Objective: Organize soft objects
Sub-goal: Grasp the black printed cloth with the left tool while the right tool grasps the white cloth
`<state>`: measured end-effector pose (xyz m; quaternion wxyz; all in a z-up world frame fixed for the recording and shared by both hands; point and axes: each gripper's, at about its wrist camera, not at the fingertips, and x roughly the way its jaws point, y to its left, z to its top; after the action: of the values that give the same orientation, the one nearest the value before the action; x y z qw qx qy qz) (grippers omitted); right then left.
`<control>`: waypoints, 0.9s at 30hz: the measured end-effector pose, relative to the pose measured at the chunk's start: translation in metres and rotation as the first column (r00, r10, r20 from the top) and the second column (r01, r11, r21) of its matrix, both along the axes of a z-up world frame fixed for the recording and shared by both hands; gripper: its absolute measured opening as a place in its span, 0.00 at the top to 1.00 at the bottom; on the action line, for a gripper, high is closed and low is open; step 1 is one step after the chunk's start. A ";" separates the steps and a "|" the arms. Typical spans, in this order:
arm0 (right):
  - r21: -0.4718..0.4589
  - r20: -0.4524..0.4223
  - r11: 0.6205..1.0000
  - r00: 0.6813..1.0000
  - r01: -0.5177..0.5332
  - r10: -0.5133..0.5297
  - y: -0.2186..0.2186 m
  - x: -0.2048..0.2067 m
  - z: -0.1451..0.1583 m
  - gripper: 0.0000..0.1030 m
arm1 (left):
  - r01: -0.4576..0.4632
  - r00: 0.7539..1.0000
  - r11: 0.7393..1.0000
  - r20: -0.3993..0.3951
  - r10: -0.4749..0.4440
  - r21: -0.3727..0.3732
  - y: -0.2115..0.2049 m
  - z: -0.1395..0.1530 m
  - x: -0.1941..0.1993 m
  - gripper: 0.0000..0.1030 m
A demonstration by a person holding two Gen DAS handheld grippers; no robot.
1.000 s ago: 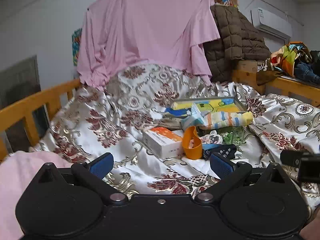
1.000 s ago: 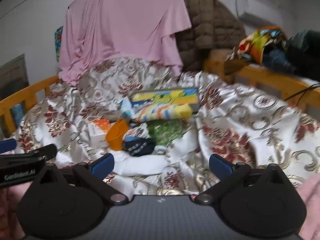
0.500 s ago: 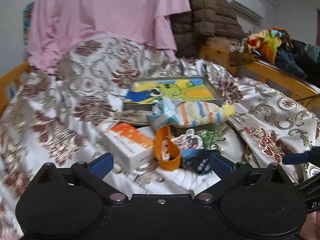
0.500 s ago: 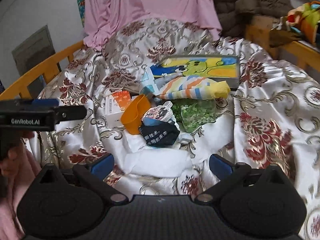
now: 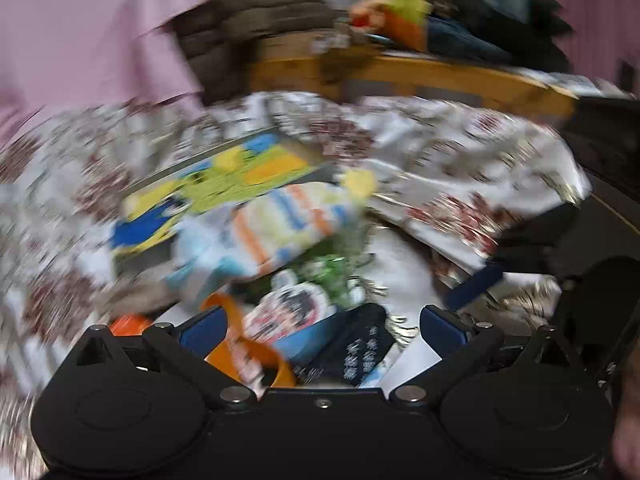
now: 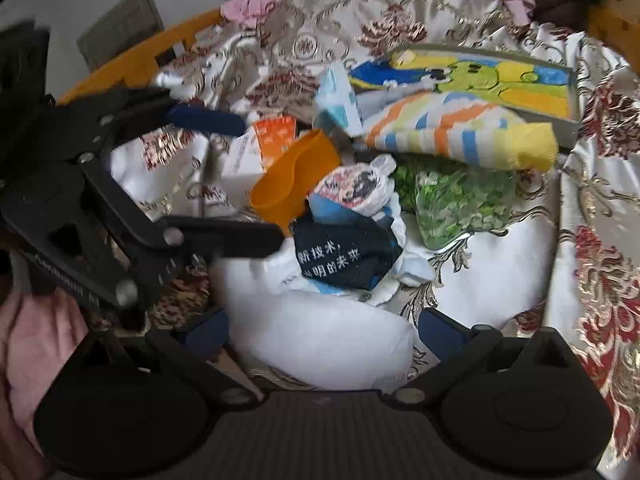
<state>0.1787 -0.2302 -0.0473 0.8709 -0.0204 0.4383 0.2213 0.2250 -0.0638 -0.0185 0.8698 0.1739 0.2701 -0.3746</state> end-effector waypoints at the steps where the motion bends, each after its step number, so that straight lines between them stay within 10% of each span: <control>1: -0.015 -0.005 1.000 1.000 -0.006 0.006 0.002 0.001 -0.003 0.01 | 0.033 0.999 0.999 -0.002 -0.033 0.007 -0.004 -0.004 0.002 0.02; 14: -0.045 -0.095 0.998 0.995 -0.039 0.035 0.010 0.018 -0.020 0.12 | 0.150 0.978 0.988 -0.154 -0.144 0.027 -0.012 -0.046 0.036 0.21; 27: -0.080 -0.136 0.995 0.990 -0.053 0.041 0.019 0.022 -0.027 0.49 | 0.185 0.970 0.976 -0.182 -0.163 0.112 -0.016 -0.057 0.036 0.73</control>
<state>0.2011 -0.2116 -0.0743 0.8323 -0.0521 0.5043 0.2242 0.2607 -0.0794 -0.0758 0.7939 0.2195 0.3513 -0.4451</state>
